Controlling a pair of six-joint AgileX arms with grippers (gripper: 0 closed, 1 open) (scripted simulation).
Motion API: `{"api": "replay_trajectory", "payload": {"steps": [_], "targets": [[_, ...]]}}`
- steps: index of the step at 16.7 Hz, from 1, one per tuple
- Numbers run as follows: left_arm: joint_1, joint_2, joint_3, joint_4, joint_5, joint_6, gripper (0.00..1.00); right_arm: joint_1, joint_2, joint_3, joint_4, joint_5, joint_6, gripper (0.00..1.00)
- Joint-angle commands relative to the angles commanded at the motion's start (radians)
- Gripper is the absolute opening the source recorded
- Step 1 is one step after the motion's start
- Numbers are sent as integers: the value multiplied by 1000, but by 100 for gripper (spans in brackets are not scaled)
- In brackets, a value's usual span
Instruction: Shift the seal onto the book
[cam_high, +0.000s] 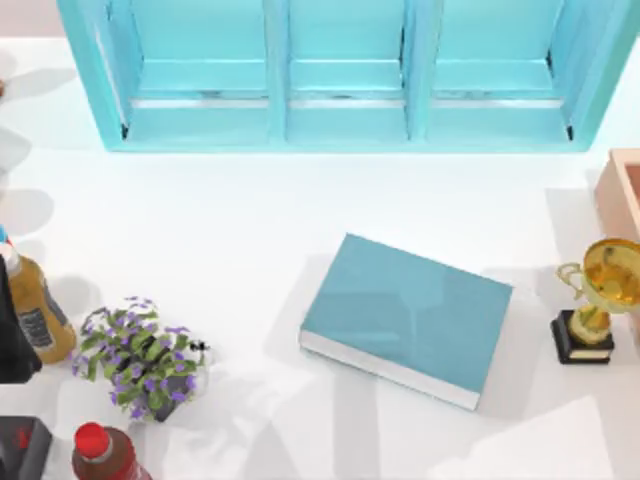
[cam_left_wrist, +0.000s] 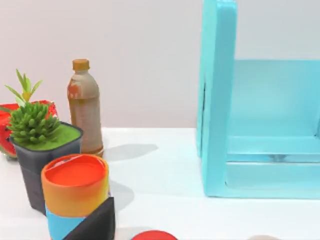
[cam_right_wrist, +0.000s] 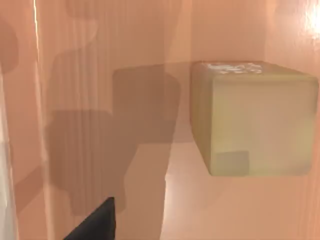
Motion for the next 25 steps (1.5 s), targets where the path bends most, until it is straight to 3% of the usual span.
{"api": "replay_trajectory", "payload": {"steps": [4,11,20,25], "targets": [[0,0,0,0,0,0,100,-28,172,160,-122,1,-29,100],[0,0,0,0,0,0,100,-29,195,177,-133,2,-32,100],[0,0,0,0,0,0,100,-31,281,-73,209,3,-29,100],[0,0,0,0,0,0,100,-31,291,-101,240,3,-29,100]]}}
